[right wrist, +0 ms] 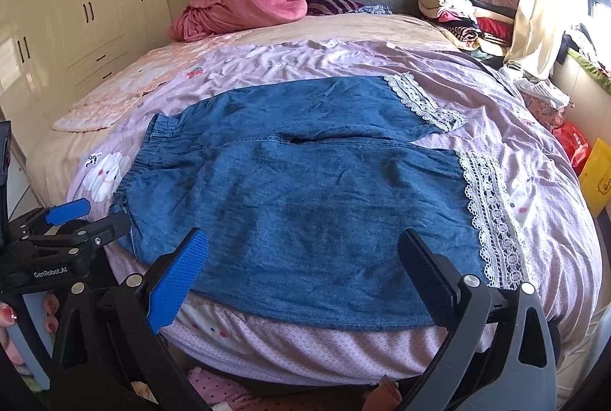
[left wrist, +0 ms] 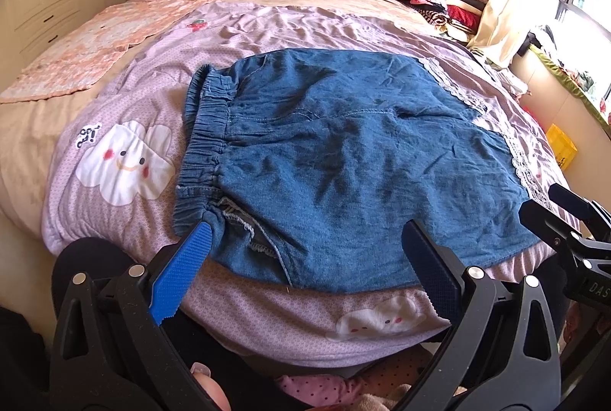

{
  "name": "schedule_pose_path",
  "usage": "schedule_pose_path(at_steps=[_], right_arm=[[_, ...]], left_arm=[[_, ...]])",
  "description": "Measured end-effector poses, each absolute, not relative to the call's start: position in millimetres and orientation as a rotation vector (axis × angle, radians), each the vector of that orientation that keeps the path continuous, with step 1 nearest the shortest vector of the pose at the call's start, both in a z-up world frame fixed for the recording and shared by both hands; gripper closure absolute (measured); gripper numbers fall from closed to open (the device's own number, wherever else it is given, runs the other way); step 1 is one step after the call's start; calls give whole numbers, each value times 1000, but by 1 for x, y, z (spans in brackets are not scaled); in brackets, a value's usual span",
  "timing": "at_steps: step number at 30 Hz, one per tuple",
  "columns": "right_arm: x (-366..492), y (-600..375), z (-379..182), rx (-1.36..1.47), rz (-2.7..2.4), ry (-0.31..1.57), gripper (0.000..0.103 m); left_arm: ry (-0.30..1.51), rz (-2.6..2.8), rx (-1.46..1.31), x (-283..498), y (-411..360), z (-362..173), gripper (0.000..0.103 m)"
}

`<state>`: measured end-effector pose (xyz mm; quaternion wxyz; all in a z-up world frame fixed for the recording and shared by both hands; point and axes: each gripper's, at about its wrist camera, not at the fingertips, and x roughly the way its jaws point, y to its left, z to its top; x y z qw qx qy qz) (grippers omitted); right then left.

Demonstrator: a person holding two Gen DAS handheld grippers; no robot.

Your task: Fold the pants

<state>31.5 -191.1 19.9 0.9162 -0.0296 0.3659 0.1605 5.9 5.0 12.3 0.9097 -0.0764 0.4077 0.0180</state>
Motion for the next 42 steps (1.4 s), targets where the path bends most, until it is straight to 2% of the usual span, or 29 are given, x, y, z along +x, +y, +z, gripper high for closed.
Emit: schedule_pose_path(at_steps=[13,21,28,31,33,34,35,38,42], right_arm=[[130,-159,38,-108,448,786,4],[206,-125,42,-160,523,825,4],[277,-83,26,-240,612,911,4],[301,-66,17,-258,637,947,4],[316,-54,9,-270,683,978,4],[322,-49,6,-291,693,982,4],[328,-42,2,-331,706,982,4],[339,-25,-8,-434,718,967,4],[352,-8,-16,-519,795,938,5]], left_arm=[[825,115,-169,75,77,16,9],[880,135,-167,136,129,-4,9],[921,87,-160,180,139,-22,11],[928,67,-170,196,143,-29,29],[945,45,-184,204,144,-38,56],[954,42,-181,208,144,-43,65],[957,47,-174,210,145,-46,80],[944,33,-205,210,153,-46,90],[878,-21,-250,203,164,-29,91]])
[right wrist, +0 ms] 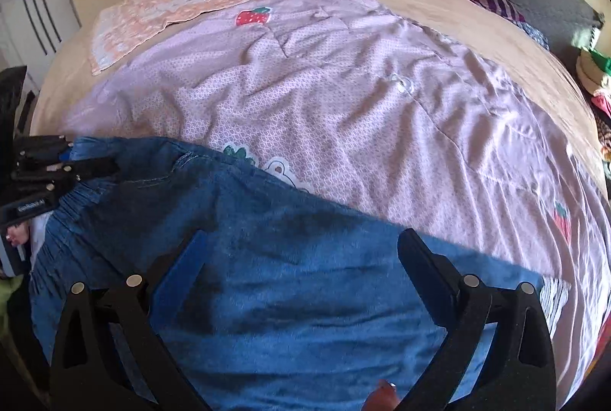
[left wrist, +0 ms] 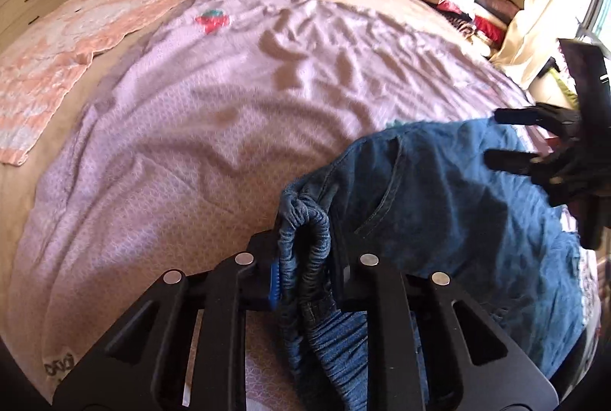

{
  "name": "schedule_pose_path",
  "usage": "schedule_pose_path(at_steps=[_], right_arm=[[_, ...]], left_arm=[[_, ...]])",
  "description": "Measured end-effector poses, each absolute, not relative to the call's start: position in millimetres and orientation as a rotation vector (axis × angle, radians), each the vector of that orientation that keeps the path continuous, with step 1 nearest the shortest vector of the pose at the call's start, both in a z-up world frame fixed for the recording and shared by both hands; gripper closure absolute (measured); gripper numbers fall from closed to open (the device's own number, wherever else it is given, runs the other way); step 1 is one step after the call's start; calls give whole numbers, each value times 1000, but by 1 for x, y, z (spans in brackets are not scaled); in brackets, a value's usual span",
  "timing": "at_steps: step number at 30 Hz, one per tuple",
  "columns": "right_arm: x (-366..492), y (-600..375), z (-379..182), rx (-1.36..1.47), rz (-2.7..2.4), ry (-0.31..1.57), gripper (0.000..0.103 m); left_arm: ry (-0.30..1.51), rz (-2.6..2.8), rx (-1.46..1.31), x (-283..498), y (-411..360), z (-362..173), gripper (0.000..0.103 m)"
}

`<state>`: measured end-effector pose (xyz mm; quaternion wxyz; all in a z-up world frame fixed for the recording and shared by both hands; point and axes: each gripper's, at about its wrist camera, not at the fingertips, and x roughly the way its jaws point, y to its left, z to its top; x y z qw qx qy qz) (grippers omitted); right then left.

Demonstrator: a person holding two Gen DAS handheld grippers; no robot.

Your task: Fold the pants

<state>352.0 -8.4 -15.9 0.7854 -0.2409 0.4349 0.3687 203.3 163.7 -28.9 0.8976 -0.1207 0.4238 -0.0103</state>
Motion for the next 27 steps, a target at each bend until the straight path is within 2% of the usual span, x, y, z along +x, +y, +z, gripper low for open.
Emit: schedule_pose_path(at_steps=[4,6,7,9,10,12,14,27], right_arm=[[363,6,-21,-580,876,919,9],[365,18,-26,-636,929,920,30],[365,24,-30,-680,952,917,33],[368,33,-39,-711,988,955,54],[369,37,-44,-722,993,968,60],[366,40,-45,-703,1019,970,89],[360,39,-39,-687,1009,932,97],[269,-46,52,-441,953,696,99]], left_arm=[[814,-53,-249,199,168,-16,91],[786,-56,-237,199,170,-12,91],[778,-62,-236,200,171,-11,91],[776,-62,-235,205,173,-9,91],[779,-65,-234,206,173,-10,91],[784,-63,-226,208,173,-12,91],[781,-60,-206,206,171,-13,91],[669,-185,-105,167,147,18,91]])
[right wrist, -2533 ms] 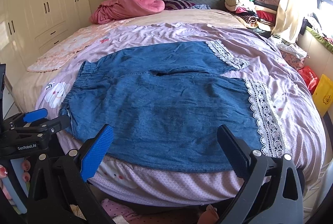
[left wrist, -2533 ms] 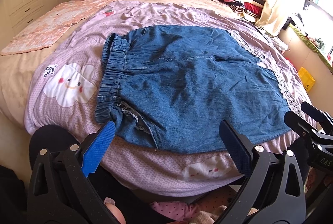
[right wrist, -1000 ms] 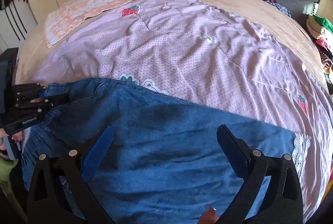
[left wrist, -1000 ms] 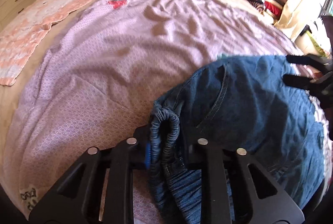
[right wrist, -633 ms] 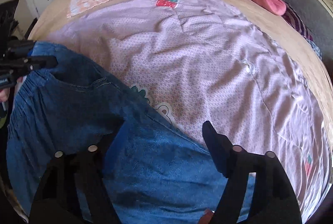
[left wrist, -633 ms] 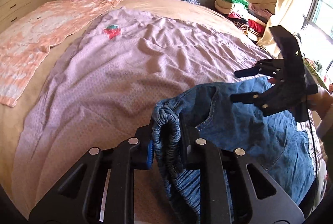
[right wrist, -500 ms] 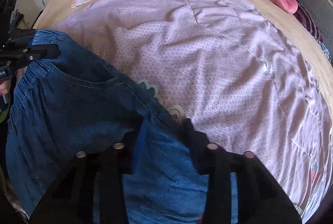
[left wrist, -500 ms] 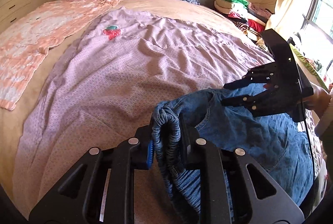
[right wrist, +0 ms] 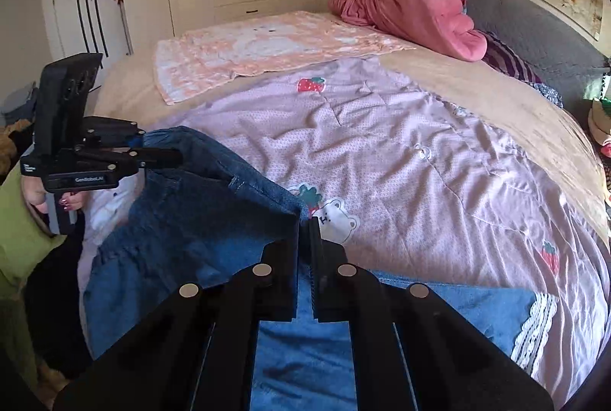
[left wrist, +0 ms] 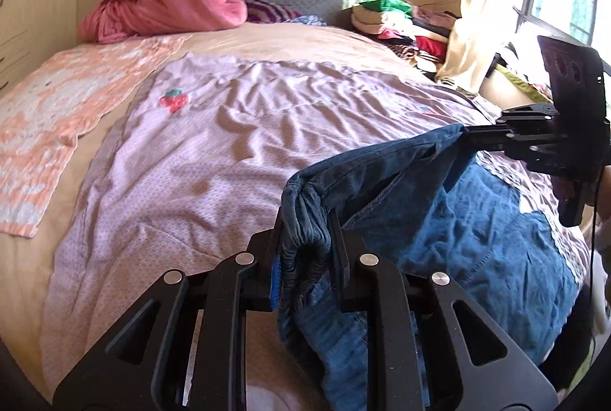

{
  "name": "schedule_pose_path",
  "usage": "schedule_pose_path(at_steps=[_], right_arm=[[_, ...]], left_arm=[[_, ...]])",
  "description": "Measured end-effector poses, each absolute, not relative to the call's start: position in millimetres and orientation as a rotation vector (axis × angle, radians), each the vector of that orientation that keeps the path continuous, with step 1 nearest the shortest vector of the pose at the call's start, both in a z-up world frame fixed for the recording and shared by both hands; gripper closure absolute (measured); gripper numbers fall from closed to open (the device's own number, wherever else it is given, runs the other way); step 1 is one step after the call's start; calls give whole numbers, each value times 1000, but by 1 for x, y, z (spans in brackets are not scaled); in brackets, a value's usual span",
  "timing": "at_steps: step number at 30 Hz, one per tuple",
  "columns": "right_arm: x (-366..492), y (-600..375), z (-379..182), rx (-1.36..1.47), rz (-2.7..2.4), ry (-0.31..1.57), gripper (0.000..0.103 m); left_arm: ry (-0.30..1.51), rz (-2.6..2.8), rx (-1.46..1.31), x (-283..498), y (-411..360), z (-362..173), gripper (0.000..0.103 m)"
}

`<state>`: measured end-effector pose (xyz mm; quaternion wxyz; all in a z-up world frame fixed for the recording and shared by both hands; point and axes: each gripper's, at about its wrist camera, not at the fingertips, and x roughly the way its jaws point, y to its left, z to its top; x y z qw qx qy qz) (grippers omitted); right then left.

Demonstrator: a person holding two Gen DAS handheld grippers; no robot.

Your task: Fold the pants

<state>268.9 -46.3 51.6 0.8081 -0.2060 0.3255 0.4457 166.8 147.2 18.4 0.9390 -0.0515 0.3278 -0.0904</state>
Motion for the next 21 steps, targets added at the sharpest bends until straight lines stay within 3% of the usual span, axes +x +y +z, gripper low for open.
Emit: schedule_pose_path(at_steps=[12,21], right_arm=[[154,-98,53,-374,992,689,99],[90,-114,-2,-358,995,816,99]], left_arm=[[581,-313,-9,66,113,29,91],[677,-375,27,29,97,-2,88]])
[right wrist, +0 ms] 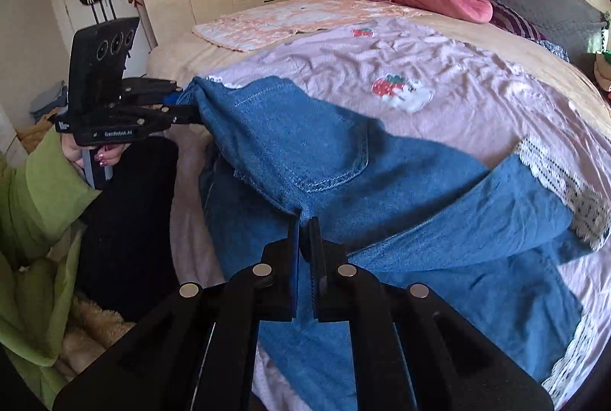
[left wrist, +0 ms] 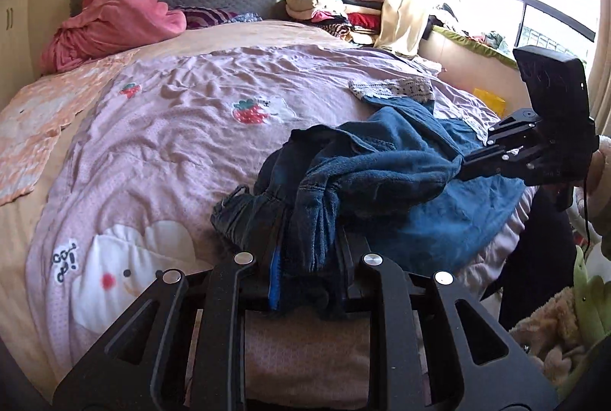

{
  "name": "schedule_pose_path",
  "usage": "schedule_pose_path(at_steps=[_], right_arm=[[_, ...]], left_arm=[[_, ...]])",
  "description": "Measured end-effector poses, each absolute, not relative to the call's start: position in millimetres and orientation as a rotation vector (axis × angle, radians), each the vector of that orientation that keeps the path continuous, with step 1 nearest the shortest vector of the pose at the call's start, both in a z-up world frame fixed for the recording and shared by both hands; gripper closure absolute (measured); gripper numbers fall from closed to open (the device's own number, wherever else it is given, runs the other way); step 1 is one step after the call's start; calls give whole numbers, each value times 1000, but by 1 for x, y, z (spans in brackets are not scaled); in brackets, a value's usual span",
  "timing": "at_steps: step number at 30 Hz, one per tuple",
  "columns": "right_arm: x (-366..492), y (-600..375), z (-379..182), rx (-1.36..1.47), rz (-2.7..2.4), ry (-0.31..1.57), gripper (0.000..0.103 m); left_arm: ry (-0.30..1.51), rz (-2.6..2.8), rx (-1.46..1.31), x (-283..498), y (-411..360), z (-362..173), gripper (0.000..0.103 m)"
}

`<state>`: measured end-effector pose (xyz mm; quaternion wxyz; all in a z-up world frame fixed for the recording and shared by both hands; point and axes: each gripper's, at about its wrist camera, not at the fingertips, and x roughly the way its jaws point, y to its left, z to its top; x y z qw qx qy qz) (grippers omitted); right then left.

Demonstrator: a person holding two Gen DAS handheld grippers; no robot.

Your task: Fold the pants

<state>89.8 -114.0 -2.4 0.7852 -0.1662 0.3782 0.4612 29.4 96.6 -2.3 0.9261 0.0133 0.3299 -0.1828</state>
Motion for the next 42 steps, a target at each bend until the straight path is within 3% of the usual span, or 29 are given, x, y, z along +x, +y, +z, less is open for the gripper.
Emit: schedule_pose_path(at_steps=[8,13,16,17,18,24,33,42], right_arm=[[61,-109,-34,-337,1013,868,99],[59,-107,-40,-313,1013,877,99],[60,-104,-46,-305,1003,902,99],[59,-102,-49,-316,998,906,98],[59,-102,-50,-317,994,910,97],[61,-107,-58,-271,996,944,96],[64,-113,-59,-230,984,943,93],[55,-135,-31,-154,973,904,90]], left_arm=[[727,-358,74,12,93,-16,85],[667,-336,177,10,81,0,84],[720,-281,214,23,85,-12,72],[751,-265,194,26,91,-17,60],[769,-250,174,26,95,-21,58],[771,-195,123,1,117,-21,57],[635,-271,2,-7,101,41,58],[832,-354,100,28,35,-27,58]])
